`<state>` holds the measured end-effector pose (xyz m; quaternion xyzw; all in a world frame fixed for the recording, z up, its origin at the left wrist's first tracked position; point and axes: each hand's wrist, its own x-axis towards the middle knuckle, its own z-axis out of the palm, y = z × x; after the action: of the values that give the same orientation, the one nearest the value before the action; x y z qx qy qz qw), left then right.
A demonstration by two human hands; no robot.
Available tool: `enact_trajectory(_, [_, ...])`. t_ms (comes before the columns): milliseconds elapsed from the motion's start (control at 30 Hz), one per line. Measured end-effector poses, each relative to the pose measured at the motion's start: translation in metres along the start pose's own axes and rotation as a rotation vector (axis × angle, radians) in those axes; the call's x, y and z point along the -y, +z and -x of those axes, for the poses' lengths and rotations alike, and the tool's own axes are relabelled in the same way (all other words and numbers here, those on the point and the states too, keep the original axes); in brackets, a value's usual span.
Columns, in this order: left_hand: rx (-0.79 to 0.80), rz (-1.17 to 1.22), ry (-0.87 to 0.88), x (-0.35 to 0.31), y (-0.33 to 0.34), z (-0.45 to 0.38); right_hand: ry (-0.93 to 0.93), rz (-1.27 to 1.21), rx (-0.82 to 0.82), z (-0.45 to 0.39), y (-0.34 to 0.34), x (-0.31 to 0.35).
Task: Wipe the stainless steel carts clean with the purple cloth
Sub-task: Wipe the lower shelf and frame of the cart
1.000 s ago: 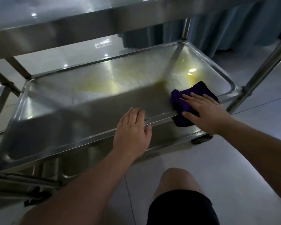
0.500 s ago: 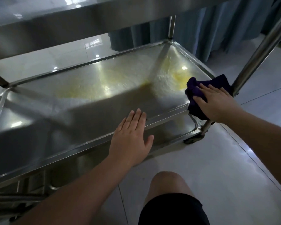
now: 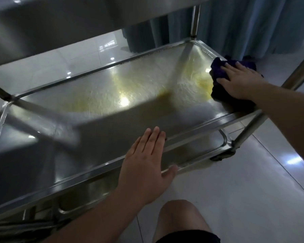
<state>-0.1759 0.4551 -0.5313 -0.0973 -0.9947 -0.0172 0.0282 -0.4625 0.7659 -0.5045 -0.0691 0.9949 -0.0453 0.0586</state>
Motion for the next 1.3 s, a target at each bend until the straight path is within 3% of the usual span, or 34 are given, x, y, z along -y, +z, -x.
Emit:
enact_trajectory(233, [-0.051, -0.005, -0.036, -0.004, 0.004, 0.0, -0.075, 0.015, -0.015, -0.044, -0.005, 0.061])
enact_trajectory(400, [-0.031, -0.015, -0.036, -0.008, -0.001, 0.0, -0.387, -0.014, -0.016, 0.019, 0.01, 0.145])
enact_trajectory(500, [-0.008, -0.03, -0.025, -0.008, -0.002, 0.002, -0.508, -0.027, 0.045, 0.038, 0.022, 0.148])
enact_trajectory(600, [-0.012, -0.031, -0.017, -0.005, -0.002, 0.002, -0.404, -0.006, 0.021, 0.015, 0.009, 0.102])
enact_trajectory(733, [-0.001, -0.023, -0.014, -0.003, -0.002, 0.003, -0.042, 0.025, -0.04, -0.014, -0.001, 0.024])
enact_trajectory(833, [0.003, -0.013, -0.023, -0.003, 0.0, 0.003, 0.092, -0.051, -0.067, -0.008, 0.005, 0.053])
enact_trajectory(933, [-0.014, -0.005, -0.036, -0.006, -0.001, 0.002, -0.014, -0.074, -0.082, 0.021, 0.011, 0.131])
enact_trajectory(1067, [0.003, 0.035, -0.024, -0.004, -0.002, 0.0, -0.44, -0.049, 0.016, 0.064, 0.027, 0.234])
enact_trajectory(1133, [0.013, 0.037, -0.011, -0.001, -0.001, -0.001, -0.541, -0.049, 0.074, 0.069, 0.031, 0.25])
enact_trajectory(1233, [0.026, 0.017, -0.003, -0.001, -0.002, 0.0, -0.501, -0.05, 0.072, 0.061, 0.024, 0.23])
enact_trajectory(1300, [0.024, 0.038, 0.012, 0.001, -0.006, 0.0, -0.345, -0.059, 0.036, 0.051, 0.018, 0.198])
